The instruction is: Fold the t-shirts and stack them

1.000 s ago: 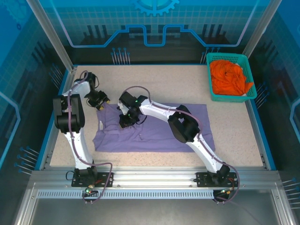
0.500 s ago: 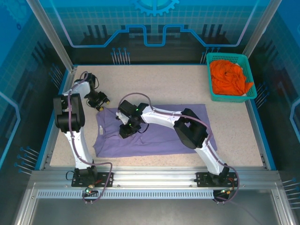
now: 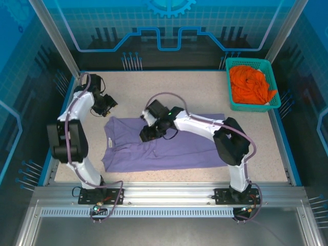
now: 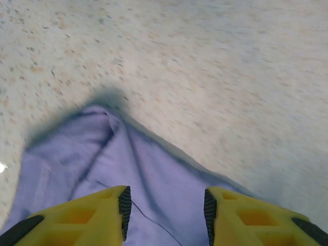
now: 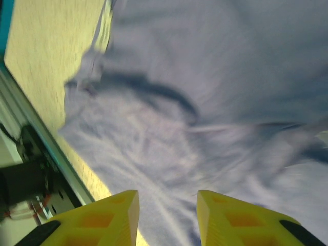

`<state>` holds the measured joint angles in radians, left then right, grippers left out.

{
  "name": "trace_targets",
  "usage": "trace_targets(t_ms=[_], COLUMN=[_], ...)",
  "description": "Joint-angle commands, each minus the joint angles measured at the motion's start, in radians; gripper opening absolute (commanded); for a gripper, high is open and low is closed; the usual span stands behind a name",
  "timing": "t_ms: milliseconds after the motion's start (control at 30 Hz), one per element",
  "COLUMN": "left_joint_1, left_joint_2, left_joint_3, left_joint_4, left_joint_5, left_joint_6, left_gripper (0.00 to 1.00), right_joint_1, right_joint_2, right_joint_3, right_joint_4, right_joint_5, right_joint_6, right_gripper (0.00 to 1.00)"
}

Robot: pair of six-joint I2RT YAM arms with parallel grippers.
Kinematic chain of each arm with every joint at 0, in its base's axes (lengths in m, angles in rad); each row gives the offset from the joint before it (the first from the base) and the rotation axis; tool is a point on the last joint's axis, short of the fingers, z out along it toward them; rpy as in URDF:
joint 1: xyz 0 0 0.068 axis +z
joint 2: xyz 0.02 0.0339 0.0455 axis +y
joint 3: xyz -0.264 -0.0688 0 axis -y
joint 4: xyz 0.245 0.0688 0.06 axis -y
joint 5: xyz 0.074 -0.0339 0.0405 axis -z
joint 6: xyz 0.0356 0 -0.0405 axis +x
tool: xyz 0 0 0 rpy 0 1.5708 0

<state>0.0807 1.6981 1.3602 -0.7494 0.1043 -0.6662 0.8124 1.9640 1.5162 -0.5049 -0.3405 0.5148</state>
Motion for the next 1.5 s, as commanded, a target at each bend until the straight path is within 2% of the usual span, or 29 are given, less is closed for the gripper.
trace_targets(t_ms=[0,100,200,267,467,667,1033,1233,1367,1467], left_joint_1=[-0.088,-0.157,-0.195,-0.226,-0.273,-0.272,-0.272,-0.251,-0.159,-0.103], left_joint_2=[-0.121,-0.192,-0.147,-0.121,-0.166,-0.232,-0.335,-0.402,-0.435,-0.351], left_joint_3=[-0.142,-0.257,-0.271,-0.28,-0.394,-0.52,-0.655,-0.626,-0.523,-0.396], left_joint_4=[0.007,0.075,0.055,0.031,0.011,0.01,-0.006,-0.022,-0.031,-0.028], left_joint_5=[-0.004,0.031,0.103,0.118,0.076,0.005,0.035,0.043,0.046,0.069], left_joint_6=[-0.108,-0.13,-0.08,-0.036,-0.006,-0.012,-0.017,-0.075,-0.092,-0.08], left_gripper=[0.42,0.44,0.34,0.32,0.32,0.33,0.34,0.34,0.38,0.38], right_joint_1=[-0.064,-0.066,-0.05,-0.041,-0.04,-0.031,-0.034,-0.062,-0.108,-0.164], right_joint_2=[0.016,0.046,0.072,0.095,0.209,0.243,0.191,0.066,-0.054,-0.149], right_joint_3=[-0.015,0.007,0.032,0.056,0.186,0.208,0.131,0.006,-0.108,-0.191], right_joint_4=[0.023,0.028,0.031,0.033,-0.036,-0.018,0.019,0.067,0.101,0.104], right_joint_5=[-0.005,-0.02,-0.023,-0.031,-0.004,-0.027,-0.029,-0.001,0.017,0.066], right_joint_6=[0.057,0.059,0.062,0.067,0.063,0.068,0.062,0.076,0.092,0.103], right_gripper=[0.36,0.35,0.35,0.35,0.34,0.33,0.33,0.36,0.39,0.4])
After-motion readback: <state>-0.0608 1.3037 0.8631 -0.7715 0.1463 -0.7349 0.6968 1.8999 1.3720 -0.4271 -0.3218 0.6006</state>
